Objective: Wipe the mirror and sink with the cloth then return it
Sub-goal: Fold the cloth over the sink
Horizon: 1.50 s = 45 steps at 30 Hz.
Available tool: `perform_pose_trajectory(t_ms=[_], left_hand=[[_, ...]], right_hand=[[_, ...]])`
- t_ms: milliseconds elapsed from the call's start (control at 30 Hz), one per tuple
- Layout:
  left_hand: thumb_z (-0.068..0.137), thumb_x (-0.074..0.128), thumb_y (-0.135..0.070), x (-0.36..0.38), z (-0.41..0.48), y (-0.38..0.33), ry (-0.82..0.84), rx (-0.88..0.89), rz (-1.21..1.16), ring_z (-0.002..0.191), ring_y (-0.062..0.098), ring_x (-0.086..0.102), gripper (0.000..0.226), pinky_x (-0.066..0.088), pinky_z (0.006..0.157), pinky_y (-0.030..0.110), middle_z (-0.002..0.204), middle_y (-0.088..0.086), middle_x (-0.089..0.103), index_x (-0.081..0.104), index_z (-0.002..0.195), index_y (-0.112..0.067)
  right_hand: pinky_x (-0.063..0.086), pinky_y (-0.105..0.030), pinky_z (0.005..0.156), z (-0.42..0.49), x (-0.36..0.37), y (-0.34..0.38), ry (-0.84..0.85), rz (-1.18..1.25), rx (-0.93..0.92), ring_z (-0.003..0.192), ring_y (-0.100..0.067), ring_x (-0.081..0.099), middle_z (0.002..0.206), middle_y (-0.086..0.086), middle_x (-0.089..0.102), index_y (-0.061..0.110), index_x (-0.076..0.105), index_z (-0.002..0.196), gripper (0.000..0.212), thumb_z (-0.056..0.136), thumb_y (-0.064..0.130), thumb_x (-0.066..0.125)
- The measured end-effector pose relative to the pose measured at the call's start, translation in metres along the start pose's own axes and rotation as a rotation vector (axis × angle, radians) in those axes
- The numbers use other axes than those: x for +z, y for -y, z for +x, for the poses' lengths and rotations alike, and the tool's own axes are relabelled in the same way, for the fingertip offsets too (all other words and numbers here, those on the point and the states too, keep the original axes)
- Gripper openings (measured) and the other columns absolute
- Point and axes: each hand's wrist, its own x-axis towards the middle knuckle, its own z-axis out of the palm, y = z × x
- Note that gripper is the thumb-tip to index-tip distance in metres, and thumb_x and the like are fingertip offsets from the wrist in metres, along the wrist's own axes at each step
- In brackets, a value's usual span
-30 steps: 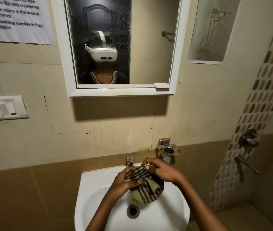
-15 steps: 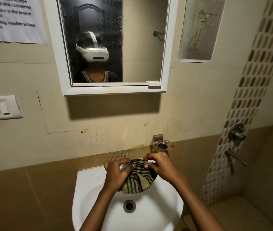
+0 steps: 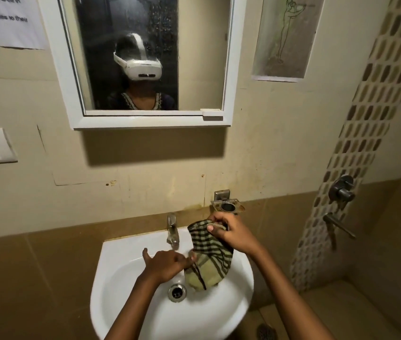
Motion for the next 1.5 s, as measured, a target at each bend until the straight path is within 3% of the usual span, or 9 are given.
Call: perform_pose_trajectory(t_ms=[167,333,533,633,767,1067,1233,1367,1500], left_hand=[[0.076,0.060,-0.044,0.008,0.005,-0.022,0.013,-0.034,0.014,0.123,0.012,0.050,0.014,0.009,0.113,0.054,0.110,-0.015,0.063,0.052,0.087,-0.047],[0.061,0.066,-0.016,-0.007,-0.004,-0.064,0.096,0.345,-1.003,0.119,0.008,0.055,0.059,0.050,0.084,0.018,0.116,-0.008,0.067,0.055,0.118,-0.027],[0.047,0.087,-0.042,0.024,-0.003,-0.122,0.288,0.312,-1.031,0.098,0.016,0.070,0.070,0.054,0.081,0.022,0.099,0.000,0.076,0.065,0.106,-0.011],[0.045,0.089,-0.043,0.044,0.002,-0.145,0.407,0.305,-1.098,0.097,0.021,0.070,0.074,0.055,0.082,0.026,0.101,0.006,0.075,0.067,0.105,-0.007],[0.059,0.085,-0.032,0.058,0.003,-0.181,0.563,0.387,-1.101,0.104,0.026,0.067,0.063,0.053,0.089,0.031,0.113,0.018,0.070,0.065,0.112,-0.003],[0.057,0.080,0.006,0.094,0.012,-0.305,0.984,0.543,-0.899,0.092,0.018,0.071,0.039,0.057,0.081,0.025,0.099,0.011,0.075,0.075,0.094,-0.007],[0.061,0.067,0.011,0.150,0.003,-0.400,0.892,0.645,-0.608,0.076,0.010,0.070,0.030,0.054,0.064,0.017,0.079,0.001,0.077,0.075,0.083,-0.009],[0.069,0.072,0.010,0.206,-0.025,-0.476,0.740,0.734,-0.612,0.062,0.007,0.063,0.020,0.048,0.054,0.011,0.057,-0.008,0.071,0.072,0.076,-0.009],[0.065,0.077,0.008,0.253,-0.064,-0.536,0.663,0.818,-0.685,0.057,-0.003,0.062,0.024,0.047,0.058,0.011,0.059,-0.009,0.069,0.065,0.072,-0.012]], right_hand=[[0.044,-0.024,0.078,-0.008,-0.031,-0.009,0.003,0.198,-0.007,0.084,-0.005,0.058,0.083,0.008,0.061,0.020,0.059,0.085,0.034,0.076,0.053,0.058],[0.045,-0.025,0.078,-0.015,-0.054,-0.023,0.008,0.179,-0.022,0.085,-0.006,0.059,0.086,0.009,0.063,0.022,0.061,0.088,0.033,0.076,0.053,0.060],[0.050,-0.019,0.077,-0.036,-0.082,-0.034,-0.145,0.452,0.040,0.084,-0.007,0.062,0.088,0.004,0.065,0.014,0.063,0.091,0.015,0.083,0.025,0.068],[0.043,-0.022,0.074,-0.051,-0.106,-0.054,-0.216,0.104,0.148,0.077,0.000,0.057,0.083,0.011,0.062,0.019,0.062,0.090,0.007,0.086,0.021,0.068],[0.041,-0.030,0.093,-0.089,-0.136,-0.069,-0.235,-0.325,0.231,0.105,-0.012,0.052,0.117,0.002,0.056,0.022,0.056,0.116,0.034,0.085,0.032,0.064],[0.042,-0.025,0.104,-0.210,-0.189,-0.098,-0.005,-0.334,0.299,0.124,-0.010,0.050,0.138,0.002,0.052,0.022,0.035,0.141,0.090,0.067,0.048,0.079],[0.034,-0.018,0.064,-0.279,-0.231,-0.119,-0.217,-0.397,0.548,0.099,-0.026,0.062,0.110,-0.014,0.067,0.004,0.058,0.113,0.059,0.066,0.030,0.084],[0.049,-0.036,0.075,-0.341,-0.275,-0.142,-0.362,-0.402,0.814,0.089,-0.031,0.064,0.098,-0.019,0.069,0.000,0.063,0.099,0.048,0.067,0.030,0.083],[0.048,-0.026,0.060,-0.411,-0.316,-0.143,-0.526,-0.252,0.971,0.066,-0.013,0.063,0.072,-0.001,0.068,0.009,0.067,0.082,0.023,0.069,0.023,0.080]])
